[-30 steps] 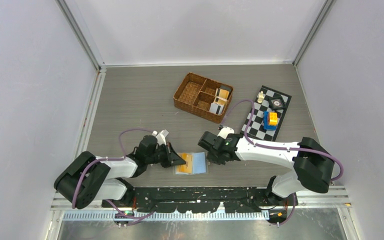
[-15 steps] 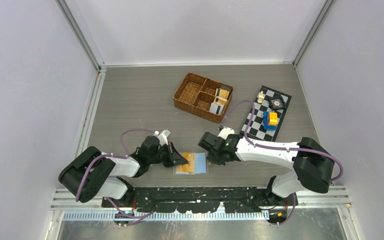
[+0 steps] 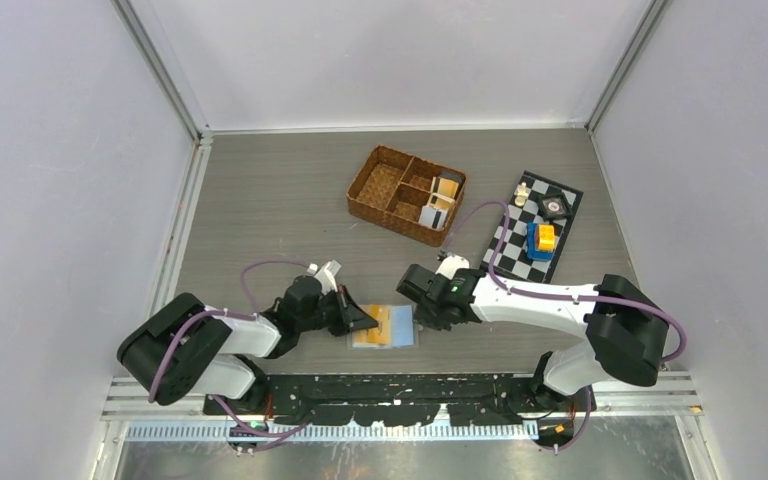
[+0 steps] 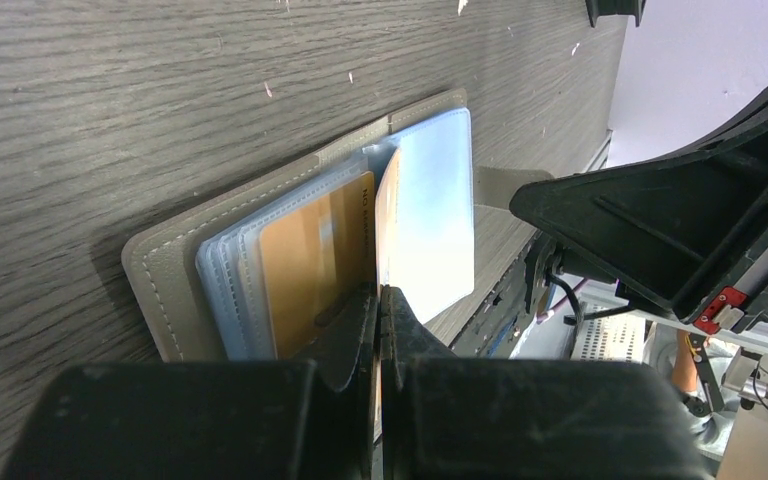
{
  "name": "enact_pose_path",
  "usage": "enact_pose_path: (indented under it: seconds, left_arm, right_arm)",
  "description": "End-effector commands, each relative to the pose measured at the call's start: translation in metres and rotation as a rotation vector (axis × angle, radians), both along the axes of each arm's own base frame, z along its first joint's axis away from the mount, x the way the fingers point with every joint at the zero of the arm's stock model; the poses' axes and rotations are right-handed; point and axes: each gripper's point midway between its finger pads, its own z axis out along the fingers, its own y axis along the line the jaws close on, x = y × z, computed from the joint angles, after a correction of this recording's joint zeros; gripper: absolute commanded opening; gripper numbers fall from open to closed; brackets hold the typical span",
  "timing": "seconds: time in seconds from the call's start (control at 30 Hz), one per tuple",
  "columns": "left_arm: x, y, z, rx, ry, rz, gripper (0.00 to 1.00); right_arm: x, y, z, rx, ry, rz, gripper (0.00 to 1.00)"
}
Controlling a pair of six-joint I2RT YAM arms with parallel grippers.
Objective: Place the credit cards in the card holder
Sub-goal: Insert the credit card into the card holder.
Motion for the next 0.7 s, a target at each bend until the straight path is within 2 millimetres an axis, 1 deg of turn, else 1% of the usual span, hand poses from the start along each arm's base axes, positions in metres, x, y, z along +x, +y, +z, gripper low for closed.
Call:
enact_pose_path:
  seconds: [0.0,0.3,0.47,0.53,0.67]
  left_arm:
    - [0.0021,0.0082,-0.0127,0.053,-0.001,0.052,0.00]
    - [-0.0025,0.0056,-0.0135,0.049,0.020,0.058,0.00]
    - [-0.0038,0.0050,-0.0151,0.051,0.033,0.067,0.02]
    - [-0.0037,0.0051,-0.0143,0.047,0.036,0.076,0.00]
    - [-0.0031,0.0060,-0.0123,0.042,0.041,0.094,0.00]
  right_arm:
    - [0.0046,0.0037,0.0076,0.035,-0.034,-0.027,0.00]
    - [0.0040,0.0035,0.0079,0.038,-0.034,-0.024,0.00]
    - [0.0039,0.0038,0.0087,0.040,-0.036,-0.024,0.00]
    - [0.0036,0.0037,0.0095,0.041,-0.039,-0.023,0.00]
    - [0.0033,0.0035,0.0098,0.039,-0.041,-0.021,0.00]
